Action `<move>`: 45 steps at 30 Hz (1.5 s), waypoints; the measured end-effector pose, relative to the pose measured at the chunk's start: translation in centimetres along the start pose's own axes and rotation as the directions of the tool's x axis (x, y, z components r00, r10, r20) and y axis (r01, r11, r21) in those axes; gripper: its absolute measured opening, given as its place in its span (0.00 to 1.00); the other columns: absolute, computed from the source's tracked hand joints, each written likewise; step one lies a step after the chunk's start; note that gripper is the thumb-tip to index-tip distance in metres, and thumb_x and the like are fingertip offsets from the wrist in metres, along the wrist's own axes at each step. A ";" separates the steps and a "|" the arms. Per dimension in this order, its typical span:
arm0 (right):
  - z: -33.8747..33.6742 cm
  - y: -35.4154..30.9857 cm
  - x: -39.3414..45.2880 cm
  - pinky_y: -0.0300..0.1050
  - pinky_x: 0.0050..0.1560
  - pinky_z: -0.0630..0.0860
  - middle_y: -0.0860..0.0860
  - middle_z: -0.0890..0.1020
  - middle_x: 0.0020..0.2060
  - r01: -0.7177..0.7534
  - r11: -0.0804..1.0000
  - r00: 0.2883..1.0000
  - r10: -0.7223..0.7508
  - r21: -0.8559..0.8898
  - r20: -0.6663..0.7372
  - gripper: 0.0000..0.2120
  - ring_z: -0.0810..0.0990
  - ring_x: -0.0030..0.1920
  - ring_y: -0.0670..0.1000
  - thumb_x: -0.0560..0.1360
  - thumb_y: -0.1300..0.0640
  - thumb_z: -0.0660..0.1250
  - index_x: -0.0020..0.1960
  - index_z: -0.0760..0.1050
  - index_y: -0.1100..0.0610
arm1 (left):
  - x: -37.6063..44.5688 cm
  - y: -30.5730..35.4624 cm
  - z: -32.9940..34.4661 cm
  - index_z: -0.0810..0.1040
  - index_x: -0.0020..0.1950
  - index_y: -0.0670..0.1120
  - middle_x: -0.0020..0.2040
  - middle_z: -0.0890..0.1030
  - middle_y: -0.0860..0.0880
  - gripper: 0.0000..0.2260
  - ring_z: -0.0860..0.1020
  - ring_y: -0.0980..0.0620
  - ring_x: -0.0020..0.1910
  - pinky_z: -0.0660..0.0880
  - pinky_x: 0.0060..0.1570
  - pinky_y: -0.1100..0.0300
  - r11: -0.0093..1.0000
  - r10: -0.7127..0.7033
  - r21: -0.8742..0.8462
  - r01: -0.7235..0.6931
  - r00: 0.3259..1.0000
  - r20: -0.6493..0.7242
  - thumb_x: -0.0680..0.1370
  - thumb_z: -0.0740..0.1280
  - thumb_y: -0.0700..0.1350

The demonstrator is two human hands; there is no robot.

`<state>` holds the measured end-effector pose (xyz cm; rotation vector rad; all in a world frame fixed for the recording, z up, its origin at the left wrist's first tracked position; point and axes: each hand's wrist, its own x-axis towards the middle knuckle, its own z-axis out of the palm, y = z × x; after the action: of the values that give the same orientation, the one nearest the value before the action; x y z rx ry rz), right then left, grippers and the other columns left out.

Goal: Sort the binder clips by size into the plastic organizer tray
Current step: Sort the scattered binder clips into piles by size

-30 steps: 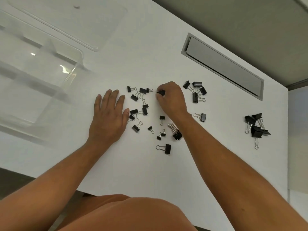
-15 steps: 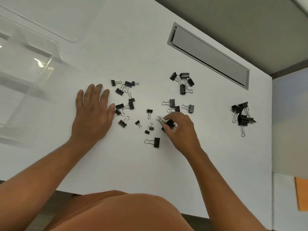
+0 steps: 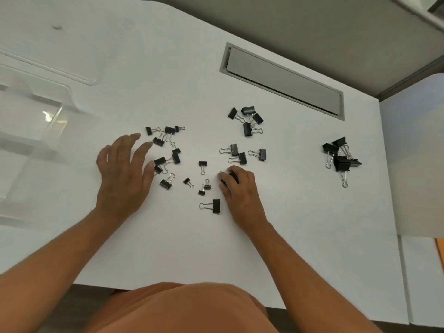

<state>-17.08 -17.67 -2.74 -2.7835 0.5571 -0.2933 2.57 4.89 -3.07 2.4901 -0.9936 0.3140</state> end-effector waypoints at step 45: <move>-10.0 21.3 -10.8 0.49 0.57 0.81 0.46 0.80 0.60 -0.279 0.556 0.889 0.458 0.783 -0.009 0.25 0.82 0.59 0.51 0.72 0.47 0.78 0.65 0.76 0.53 | 14.3 24.2 10.3 0.80 0.63 0.49 0.57 0.84 0.47 0.17 0.81 0.41 0.52 0.73 0.57 0.45 0.997 -0.065 -0.036 0.072 0.981 0.185 0.79 0.73 0.55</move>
<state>-36.66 -34.52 -1.59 -1.7485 0.8215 -0.5794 -3.49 -24.19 0.62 2.5429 -0.9714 0.0411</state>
